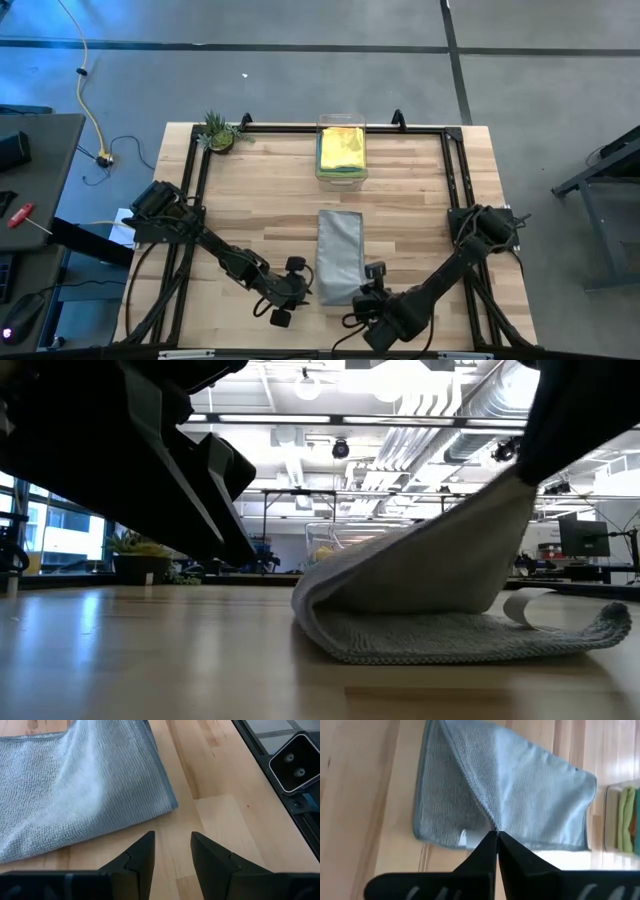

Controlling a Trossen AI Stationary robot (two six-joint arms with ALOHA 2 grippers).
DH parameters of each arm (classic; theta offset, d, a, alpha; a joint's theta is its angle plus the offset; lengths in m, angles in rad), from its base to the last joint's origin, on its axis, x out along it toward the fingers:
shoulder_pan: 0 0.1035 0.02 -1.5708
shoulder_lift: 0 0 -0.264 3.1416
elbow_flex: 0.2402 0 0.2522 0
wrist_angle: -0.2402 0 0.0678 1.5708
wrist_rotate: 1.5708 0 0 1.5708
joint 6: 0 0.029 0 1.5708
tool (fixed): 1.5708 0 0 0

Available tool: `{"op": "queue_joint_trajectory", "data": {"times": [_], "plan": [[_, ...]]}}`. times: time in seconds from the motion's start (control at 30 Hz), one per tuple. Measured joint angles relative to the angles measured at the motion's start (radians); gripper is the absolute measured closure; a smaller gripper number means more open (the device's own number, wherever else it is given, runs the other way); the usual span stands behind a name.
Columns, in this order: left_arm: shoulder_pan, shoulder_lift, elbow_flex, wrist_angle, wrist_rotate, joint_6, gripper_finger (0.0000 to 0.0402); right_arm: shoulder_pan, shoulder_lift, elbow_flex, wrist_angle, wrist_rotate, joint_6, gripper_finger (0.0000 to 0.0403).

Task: Fold microfiber towels
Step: Fold the gray microfiber cloth

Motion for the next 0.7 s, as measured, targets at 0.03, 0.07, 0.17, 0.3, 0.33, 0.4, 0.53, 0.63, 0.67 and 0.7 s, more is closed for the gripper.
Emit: {"op": "queue_joint_trajectory", "data": {"times": [0.03,0.07,0.17,0.3,0.33,0.4,0.53,0.63,0.67,0.7], "plan": [[0.000,0.000,0.000,-0.001,0.000,0.000,0.0287,0.004,0.000,0.000,-0.013,-0.004,0.015,0.0402],[0.000,0.000,0.000,-0.003,0.000,0.000,0.0287,0.009,0.000,0.000,-0.022,-0.004,0.029,0.0402],[0.000,0.000,0.000,-0.003,0.000,0.000,0.0287,0.025,0.000,0.000,-0.031,-0.010,0.070,0.0402],[0.000,0.000,0.000,-0.002,0.000,0.004,0.0287,0.045,0.000,0.000,-0.021,-0.023,0.116,0.0403],[0.000,0.000,0.000,-0.003,0.000,0.009,0.0287,0.049,0.000,0.000,-0.012,-0.031,0.127,0.0403],[0.000,0.000,0.000,-0.002,0.000,0.011,0.0287,0.053,0.000,0.000,0.016,-0.046,0.131,0.0403],[0.000,0.000,0.000,-0.002,0.000,0.011,0.0287,0.057,0.020,0.000,0.055,-0.074,0.125,0.0403],[0.001,0.000,0.000,-0.002,0.003,0.010,0.0287,0.057,0.039,0.000,0.046,-0.097,0.126,0.0403],[0.001,0.000,0.000,-0.002,0.006,0.010,0.0287,0.057,0.045,0.000,0.042,-0.101,0.126,0.0403],[0.001,0.000,0.000,-0.002,0.007,0.009,0.0287,0.057,0.050,0.000,0.042,-0.103,0.126,0.0403]]}}
